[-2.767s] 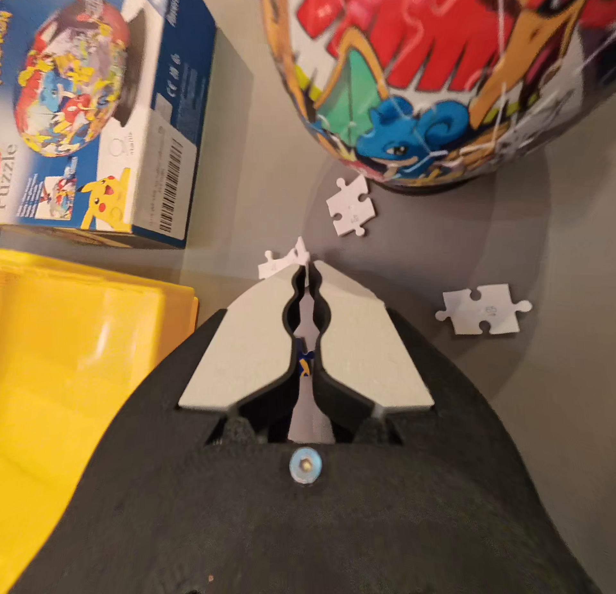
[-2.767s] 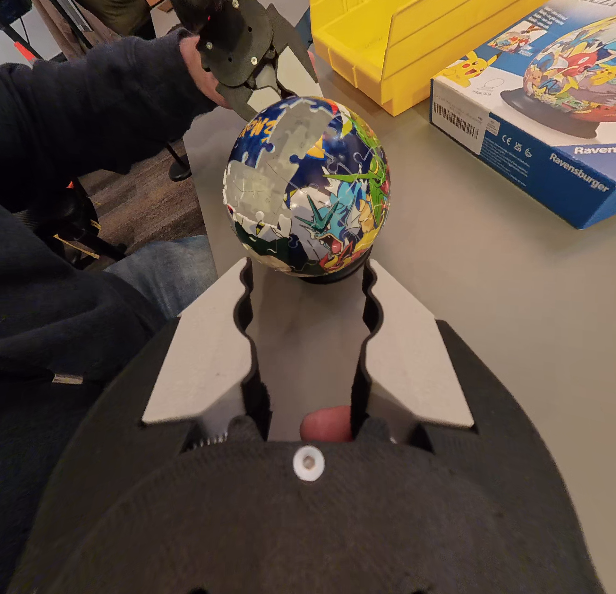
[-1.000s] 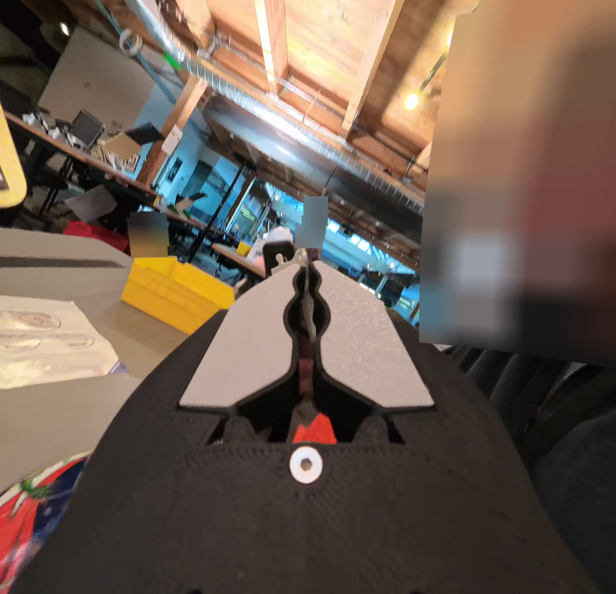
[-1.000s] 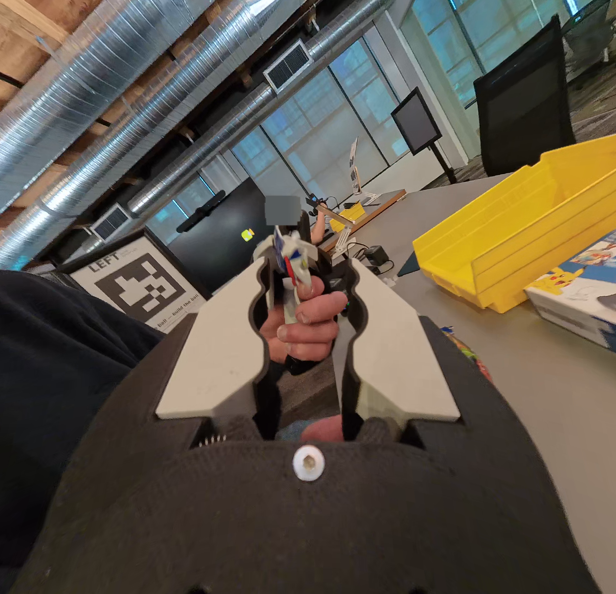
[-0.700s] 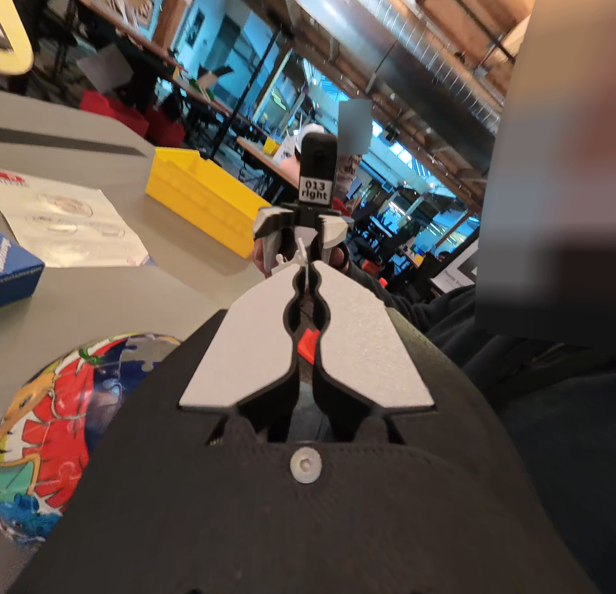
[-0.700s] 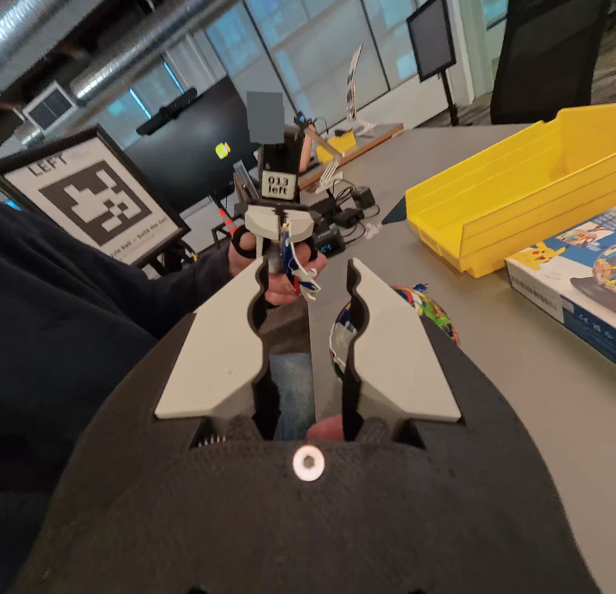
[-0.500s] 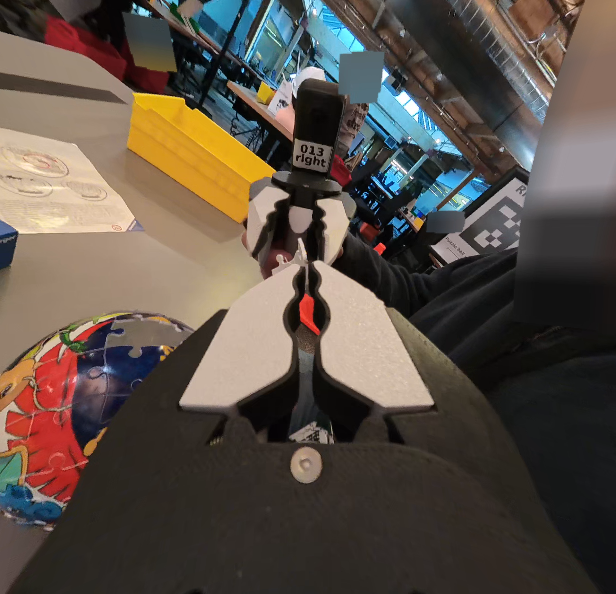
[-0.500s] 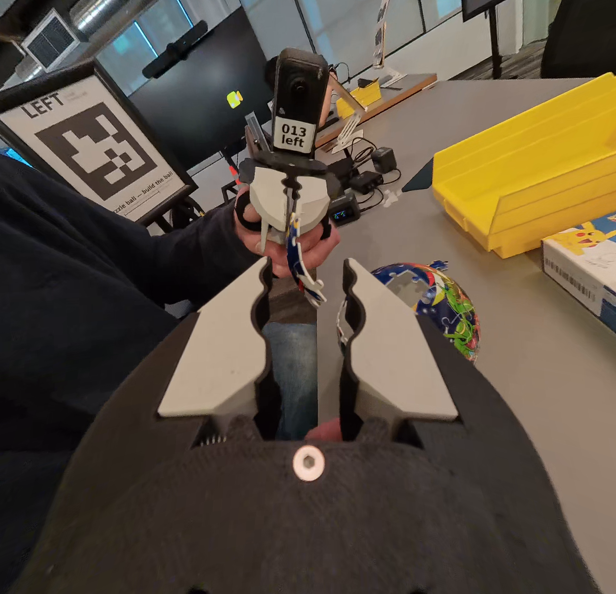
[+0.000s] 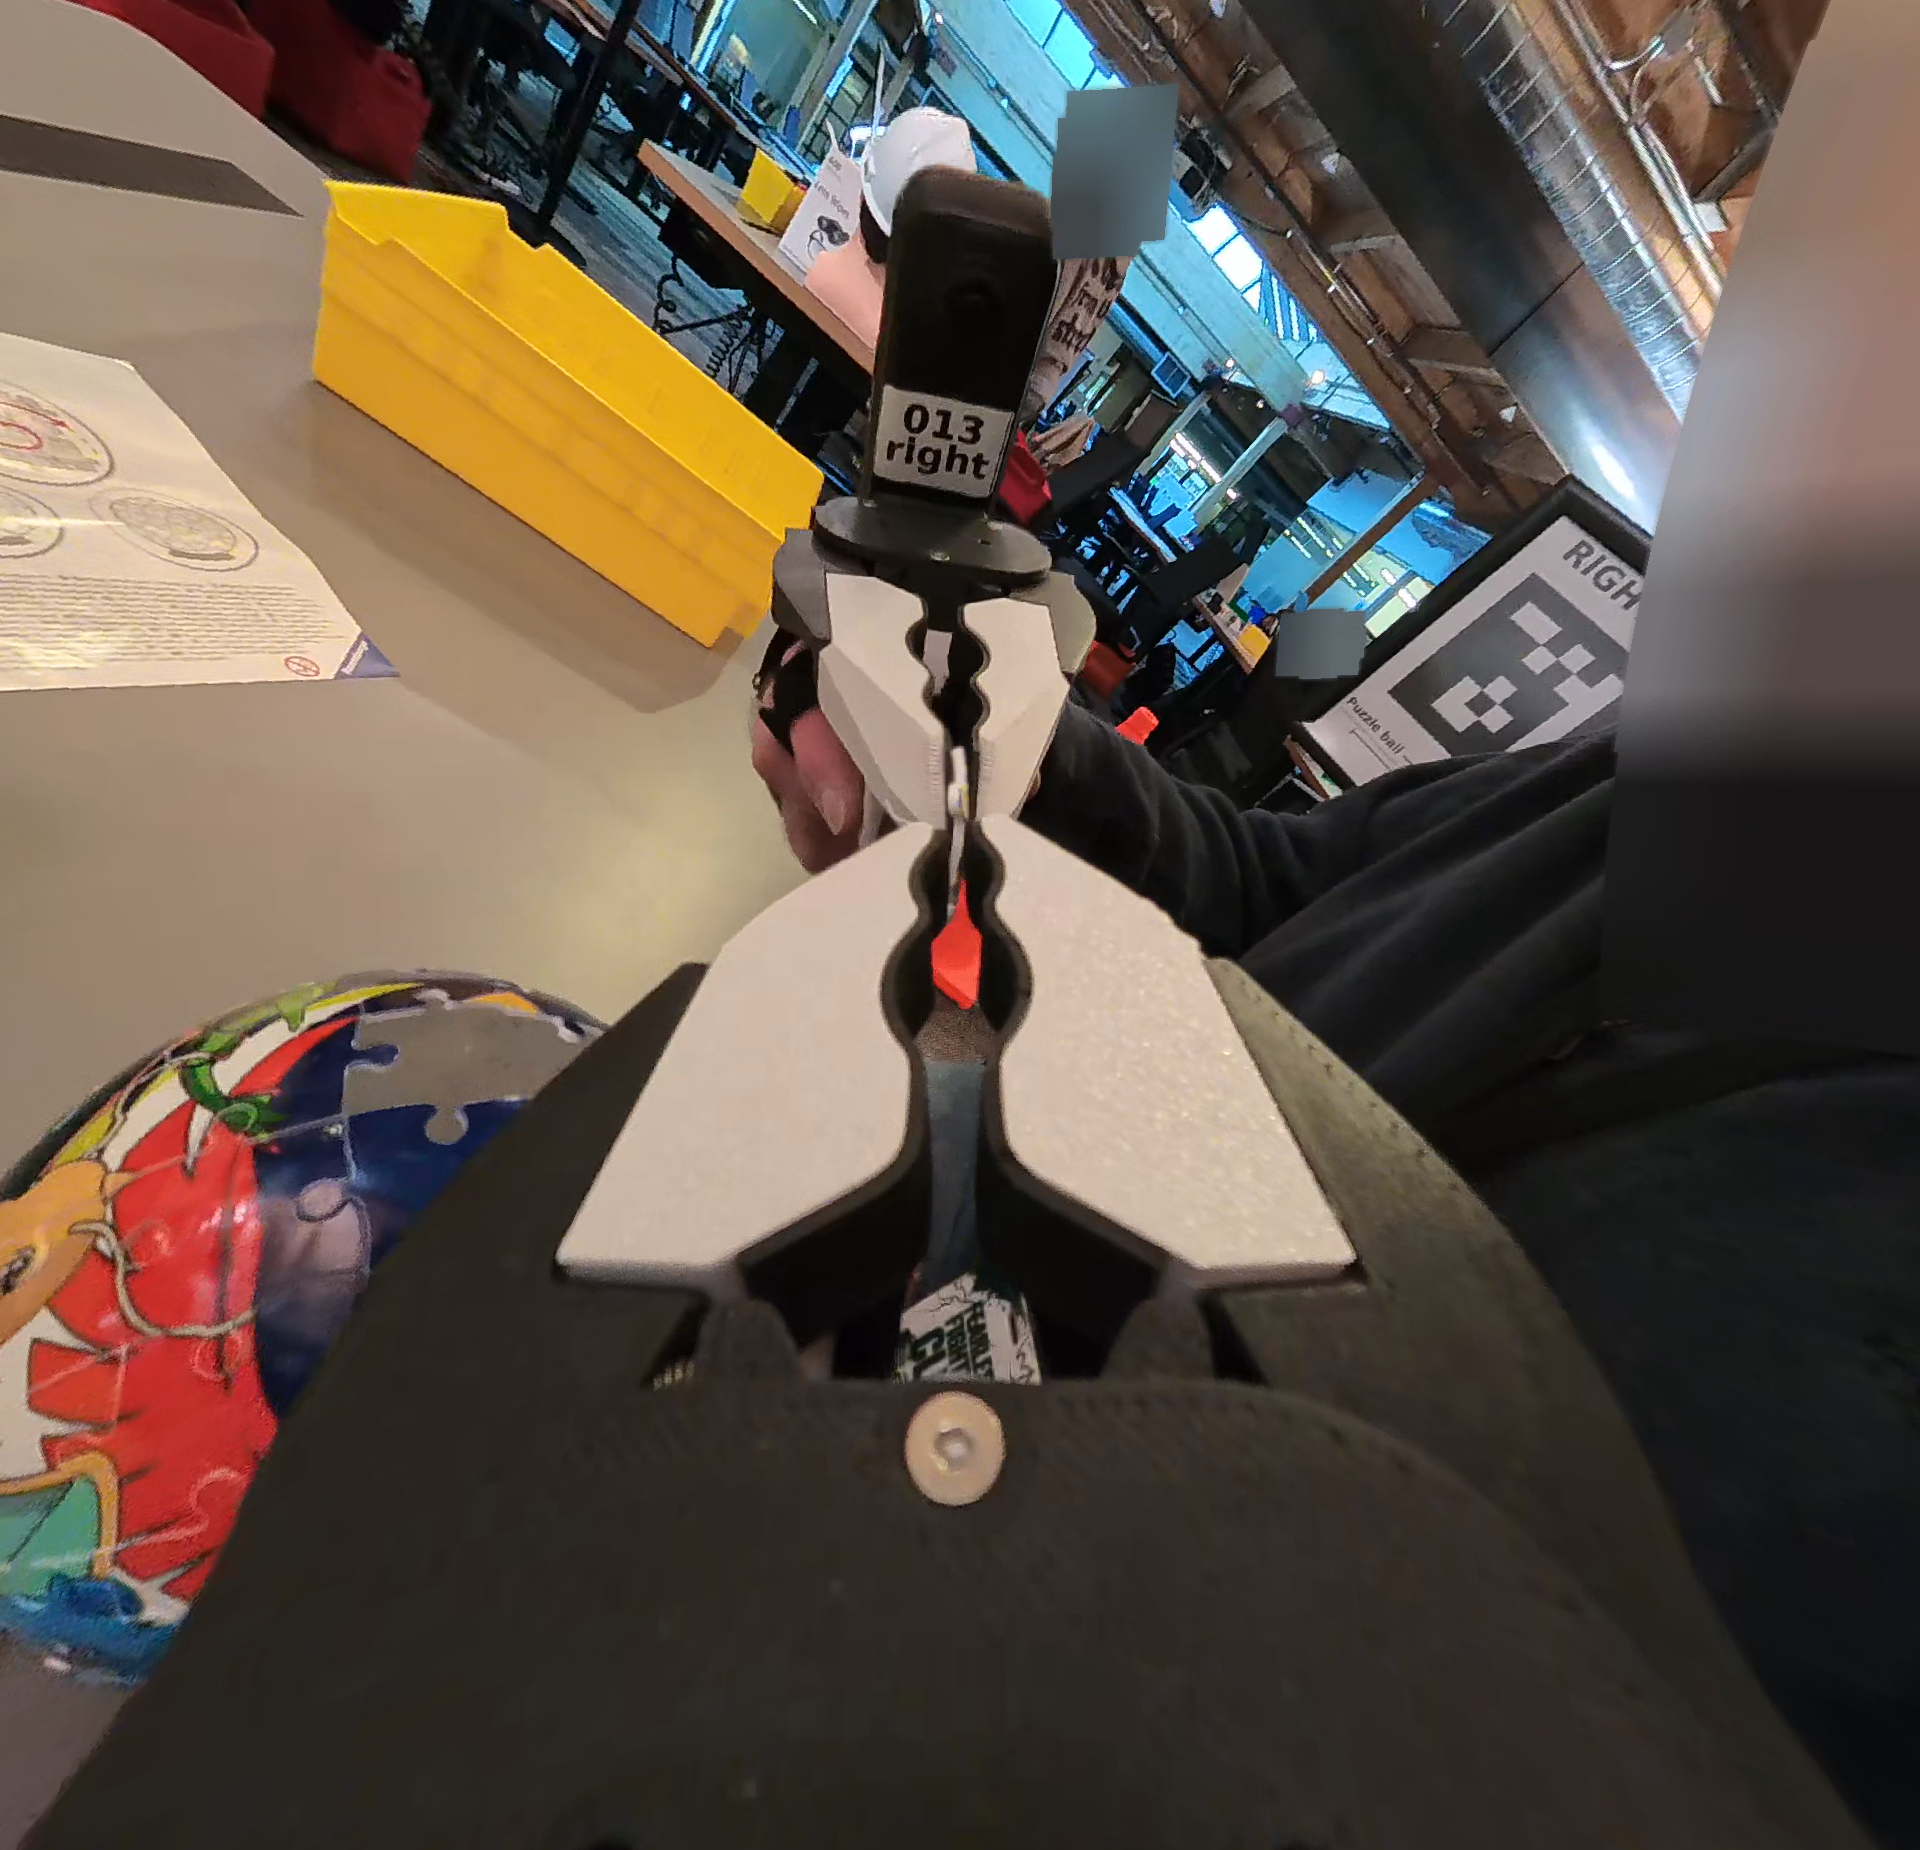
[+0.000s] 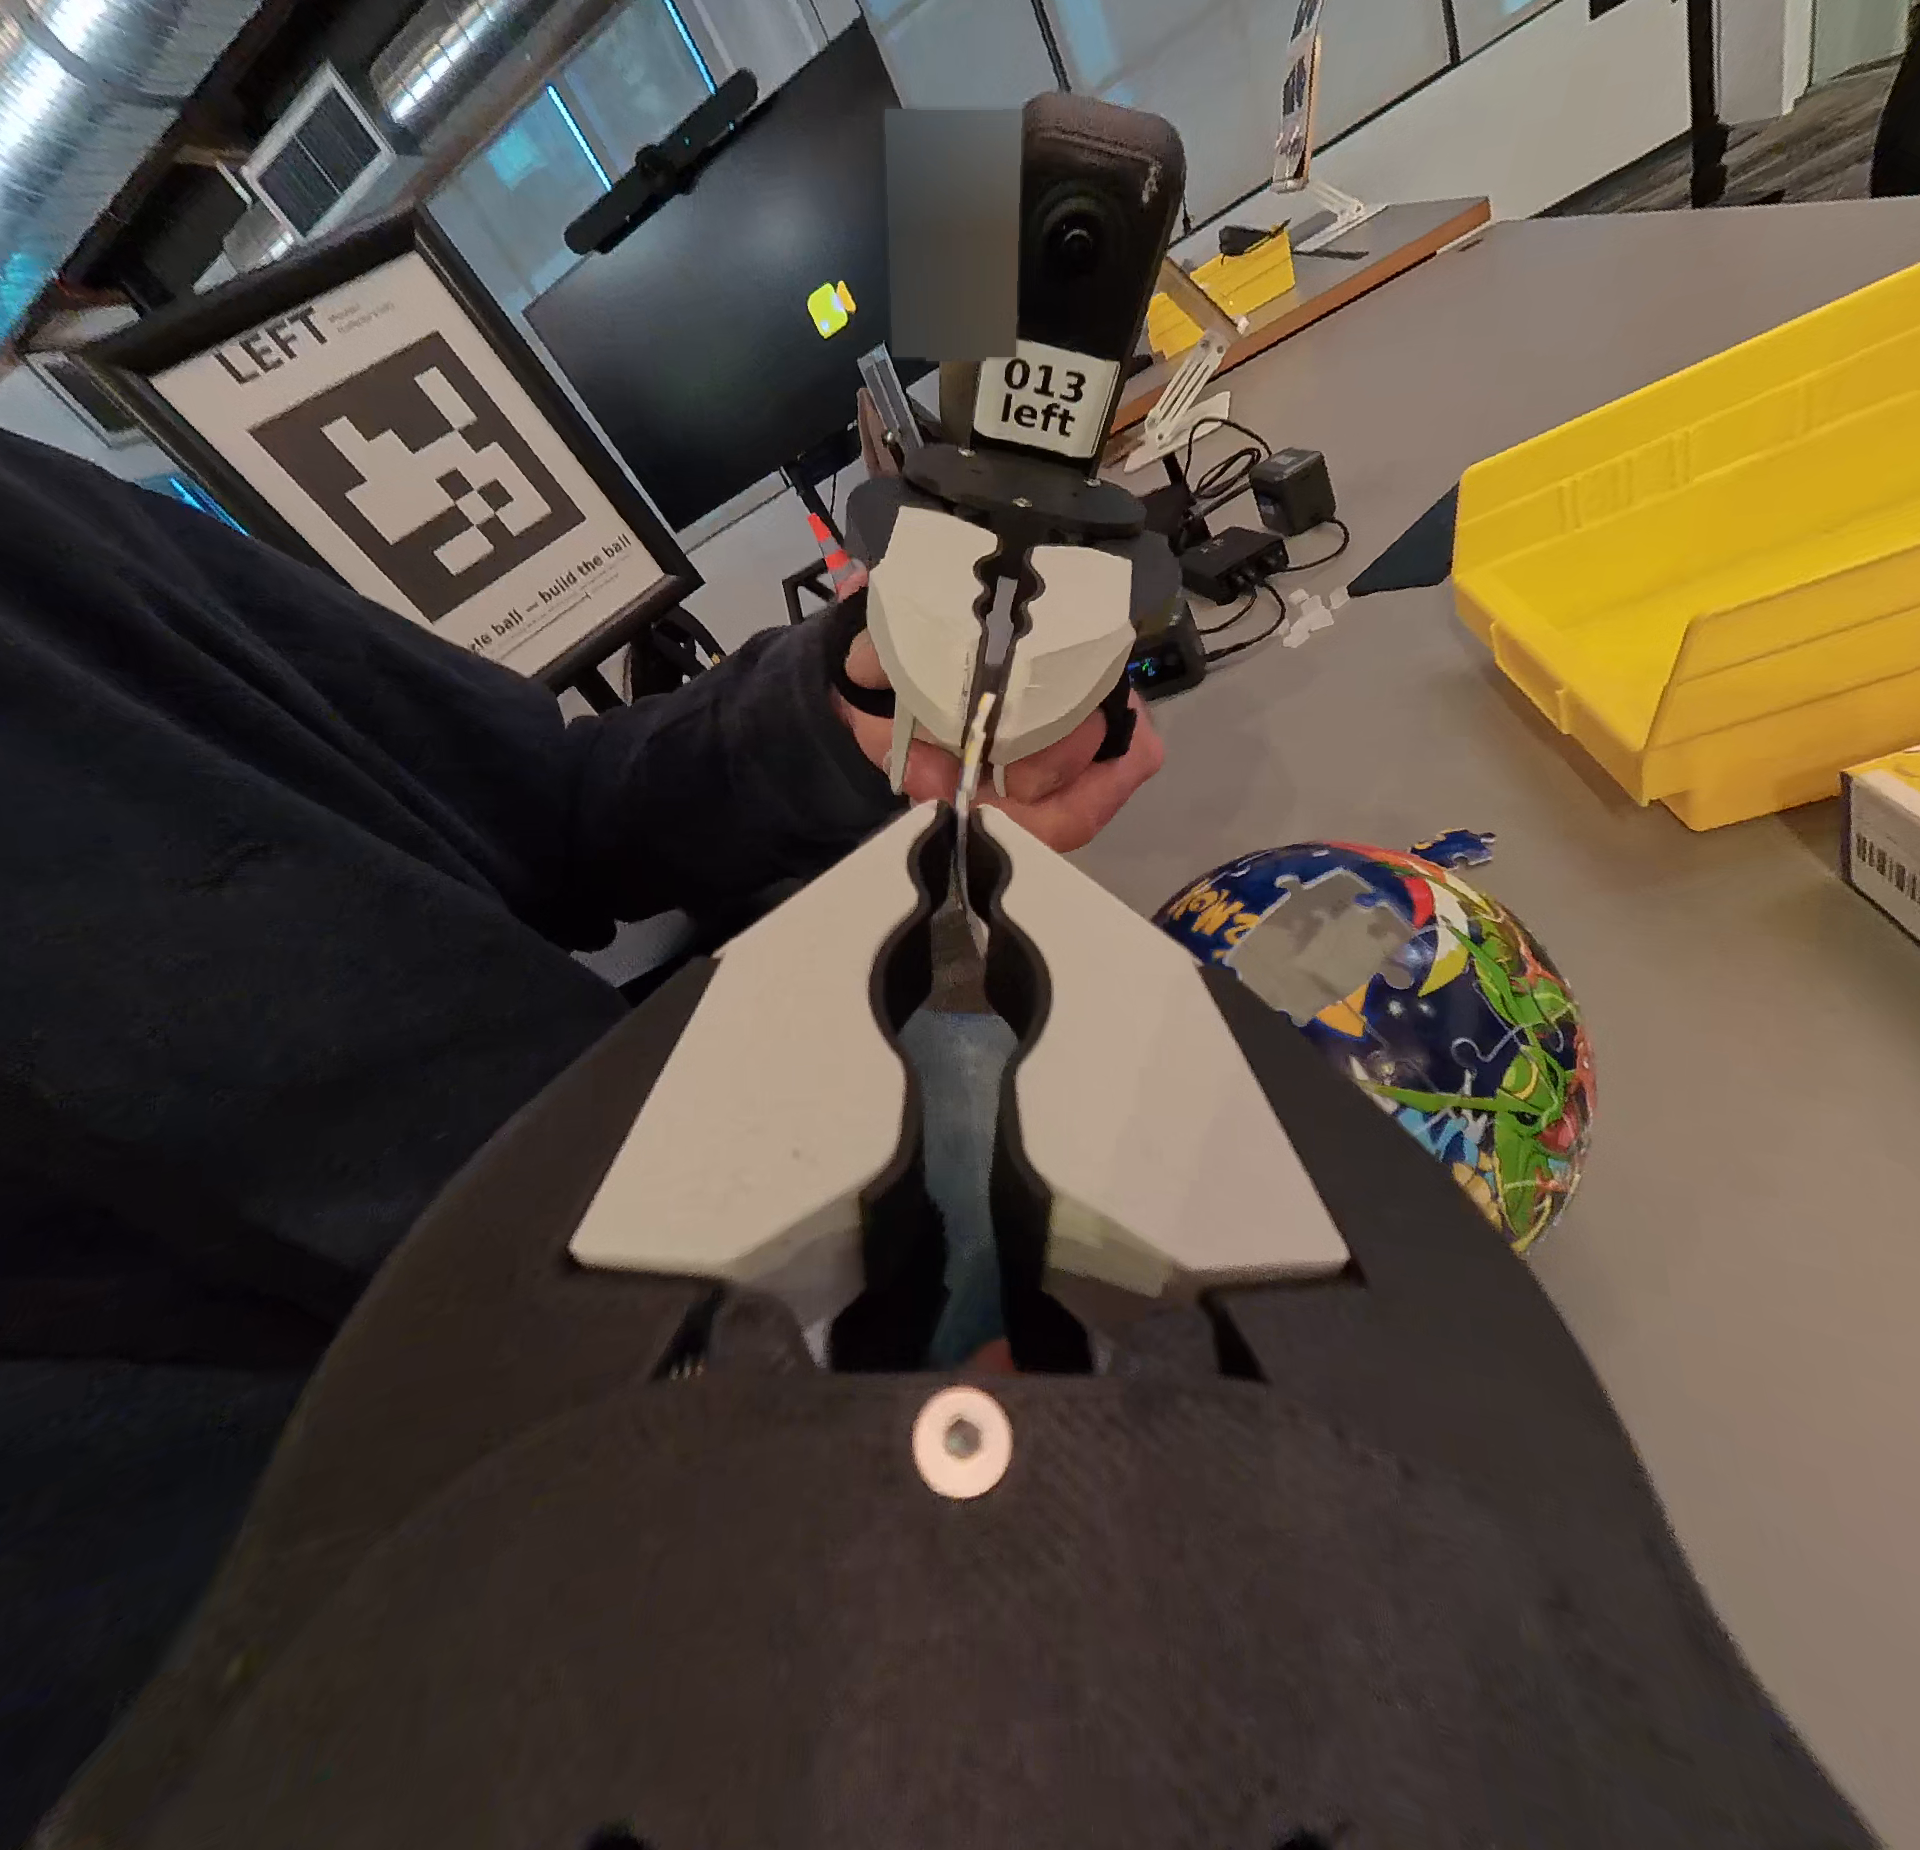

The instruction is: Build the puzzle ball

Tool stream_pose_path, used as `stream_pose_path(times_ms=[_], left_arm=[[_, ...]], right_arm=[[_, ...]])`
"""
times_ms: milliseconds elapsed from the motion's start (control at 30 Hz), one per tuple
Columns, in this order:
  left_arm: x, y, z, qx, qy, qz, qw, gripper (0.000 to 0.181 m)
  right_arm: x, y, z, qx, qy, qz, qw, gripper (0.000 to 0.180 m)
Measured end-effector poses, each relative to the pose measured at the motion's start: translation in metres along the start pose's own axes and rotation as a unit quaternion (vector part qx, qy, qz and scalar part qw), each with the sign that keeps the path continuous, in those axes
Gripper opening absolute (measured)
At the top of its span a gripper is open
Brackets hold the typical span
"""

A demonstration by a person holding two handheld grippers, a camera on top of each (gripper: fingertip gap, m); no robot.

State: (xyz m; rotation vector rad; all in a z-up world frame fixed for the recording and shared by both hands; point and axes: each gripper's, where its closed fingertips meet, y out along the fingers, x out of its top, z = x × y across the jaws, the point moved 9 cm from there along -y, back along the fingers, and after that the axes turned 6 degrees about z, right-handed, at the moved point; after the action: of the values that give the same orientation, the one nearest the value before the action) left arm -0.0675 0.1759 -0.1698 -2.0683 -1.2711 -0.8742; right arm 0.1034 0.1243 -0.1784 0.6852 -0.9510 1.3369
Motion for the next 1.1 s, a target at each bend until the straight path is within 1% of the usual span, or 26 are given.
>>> stream_pose_path(times_ms=[100, 167, 200, 267, 300, 367, 433, 533, 600, 667, 733, 800, 867, 933, 967, 1033, 1100], left_arm=[[0.005, -0.001, 0.002, 0.004, 0.008, -0.01, 1.0, 0.004], [0.009, -0.005, 0.002, 0.02, 0.014, -0.021, 0.999, 0.017], [0.01, -0.008, 0.003, 0.04, 0.022, -0.025, 0.999, 0.025], [0.012, -0.017, 0.002, 0.067, 0.04, -0.041, 0.996, 0.033], [0.012, -0.022, 0.002, 0.097, 0.056, -0.044, 0.993, 0.037], [0.009, -0.028, 0.0, 0.166, 0.114, -0.034, 0.979, 0.041], [0.005, -0.031, -0.003, 0.199, 0.148, -0.026, 0.968, 0.042], [-0.002, -0.031, -0.006, 0.218, 0.168, -0.014, 0.961, 0.041], [-0.006, -0.028, -0.008, 0.218, 0.182, -0.003, 0.959, 0.042], [-0.006, -0.024, -0.009, 0.225, 0.198, 0.01, 0.954, 0.042], [-0.001, -0.018, -0.013, 0.207, 0.21, 0.012, 0.956, 0.041], [0.005, -0.011, -0.012, 0.2, 0.221, 0.045, 0.953, 0.038], [0.011, -0.005, -0.013, 0.182, 0.235, 0.076, 0.952, 0.031], [0.014, 0.001, -0.012, 0.162, 0.227, 0.126, 0.952, 0.027], [0.015, 0.002, -0.012, 0.153, 0.231, 0.135, 0.951, 0.021], [0.018, 0.003, -0.013, 0.138, 0.227, 0.127, 0.956, 0.01], [0.019, 0.001, -0.013, 0.129, 0.222, 0.117, 0.959, 0.006]], right_arm=[[0.002, -0.002, -0.003, 0.002, 0.011, -0.019, 1.0, 0.0], [0.003, -0.005, -0.007, -0.004, 0.02, -0.032, 0.999, 0.0], [0.002, -0.007, -0.009, -0.004, 0.026, -0.036, 0.999, 0.0], [0.0, -0.009, -0.014, -0.011, 0.042, -0.044, 0.998, 0.0], [-0.002, -0.009, -0.016, -0.011, 0.051, -0.044, 0.998, 0.0], [-0.006, -0.009, -0.021, -0.015, 0.07, -0.048, 0.996, 0.0], [-0.009, -0.008, -0.023, -0.013, 0.082, -0.053, 0.995, 0.0], [-0.012, -0.006, -0.026, -0.016, 0.099, -0.056, 0.993, 0.0], [-0.012, -0.004, -0.025, -0.014, 0.098, -0.054, 0.994, 0.0], [-0.011, -0.001, -0.022, -0.021, 0.087, -0.033, 0.995, 0.0], [-0.008, 0.003, -0.018, -0.018, 0.071, -0.013, 0.997, 0.0], [-0.004, 0.007, -0.013, -0.023, 0.044, 0.025, 0.998, 0.0], [0.003, 0.01, -0.008, -0.033, 0.013, 0.062, 0.997, 0.0], [0.011, 0.011, -0.005, -0.033, -0.01, 0.09, 0.995, 0.0], [0.015, 0.011, -0.004, -0.036, -0.018, 0.1, 0.994, 0.0], [0.022, 0.01, -0.003, -0.035, -0.028, 0.115, 0.992, 0.0], [0.026, 0.009, -0.004, -0.044, -0.041, 0.122, 0.991, 0.002]])
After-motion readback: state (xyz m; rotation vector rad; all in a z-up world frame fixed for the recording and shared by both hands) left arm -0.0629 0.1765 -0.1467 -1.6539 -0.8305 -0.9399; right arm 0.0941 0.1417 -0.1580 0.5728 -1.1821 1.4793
